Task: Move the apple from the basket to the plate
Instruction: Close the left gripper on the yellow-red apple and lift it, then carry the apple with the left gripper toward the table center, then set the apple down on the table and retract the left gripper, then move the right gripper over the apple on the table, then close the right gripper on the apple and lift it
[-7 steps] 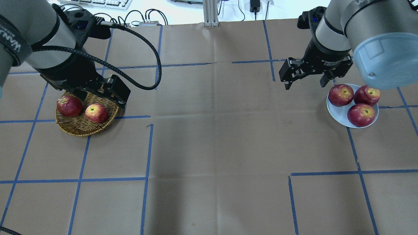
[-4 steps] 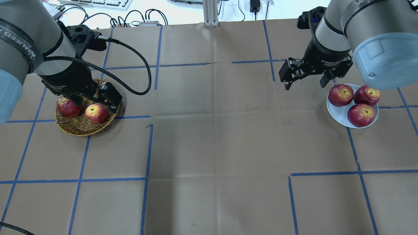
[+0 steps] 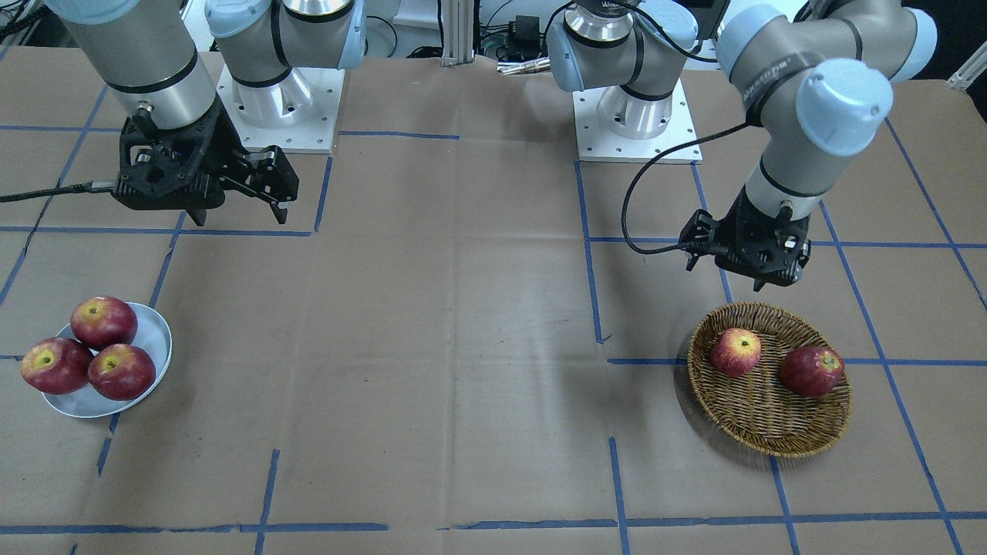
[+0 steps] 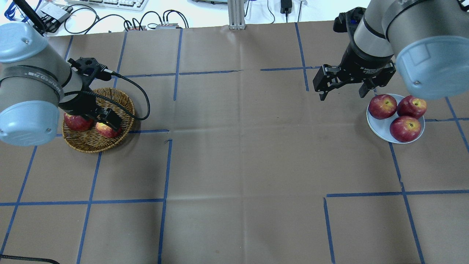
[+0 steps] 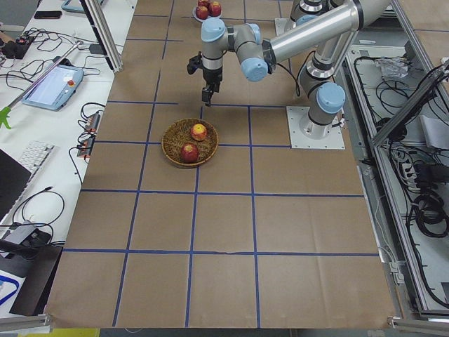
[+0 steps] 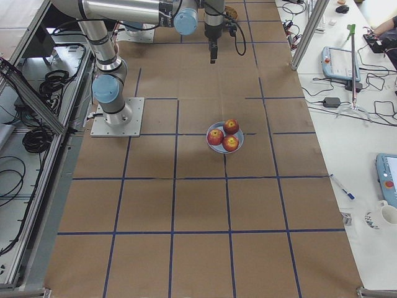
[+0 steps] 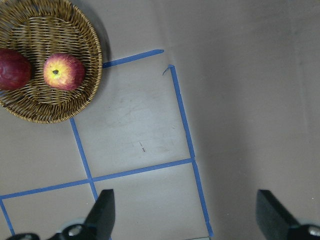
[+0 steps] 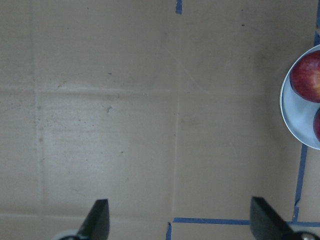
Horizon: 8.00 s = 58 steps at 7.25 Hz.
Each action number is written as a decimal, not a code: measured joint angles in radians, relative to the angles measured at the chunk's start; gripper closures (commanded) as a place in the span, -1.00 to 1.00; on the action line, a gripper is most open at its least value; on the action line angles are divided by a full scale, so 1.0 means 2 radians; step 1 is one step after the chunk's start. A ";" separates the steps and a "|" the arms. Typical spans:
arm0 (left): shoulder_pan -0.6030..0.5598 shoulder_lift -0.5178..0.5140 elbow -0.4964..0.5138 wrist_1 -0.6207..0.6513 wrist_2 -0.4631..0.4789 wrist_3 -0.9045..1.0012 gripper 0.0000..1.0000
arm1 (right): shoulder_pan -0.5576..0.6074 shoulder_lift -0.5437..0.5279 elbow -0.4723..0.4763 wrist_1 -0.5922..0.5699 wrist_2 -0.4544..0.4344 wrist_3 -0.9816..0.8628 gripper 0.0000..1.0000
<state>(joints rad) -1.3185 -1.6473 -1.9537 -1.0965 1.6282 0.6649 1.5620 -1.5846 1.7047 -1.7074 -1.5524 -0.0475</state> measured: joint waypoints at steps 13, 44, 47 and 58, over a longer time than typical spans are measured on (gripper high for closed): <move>0.030 -0.108 0.042 0.068 -0.020 0.027 0.71 | -0.001 0.000 0.001 0.000 0.000 0.000 -1.00; -0.157 0.121 0.117 -0.263 -0.018 -0.257 -0.98 | 0.170 0.177 -0.037 -0.188 -0.007 0.213 -1.00; -0.157 0.121 0.117 -0.263 -0.018 -0.257 -0.98 | 0.193 0.253 -0.034 -0.275 -0.008 0.239 -1.00; -0.158 0.115 0.117 -0.262 -0.023 -0.260 -0.98 | 0.193 0.283 -0.023 -0.302 -0.009 0.233 -0.34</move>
<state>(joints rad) -1.6337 -1.4169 -1.7196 -1.6199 1.5821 0.1448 1.9480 -1.0176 1.6588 -2.3113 -1.5699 0.4193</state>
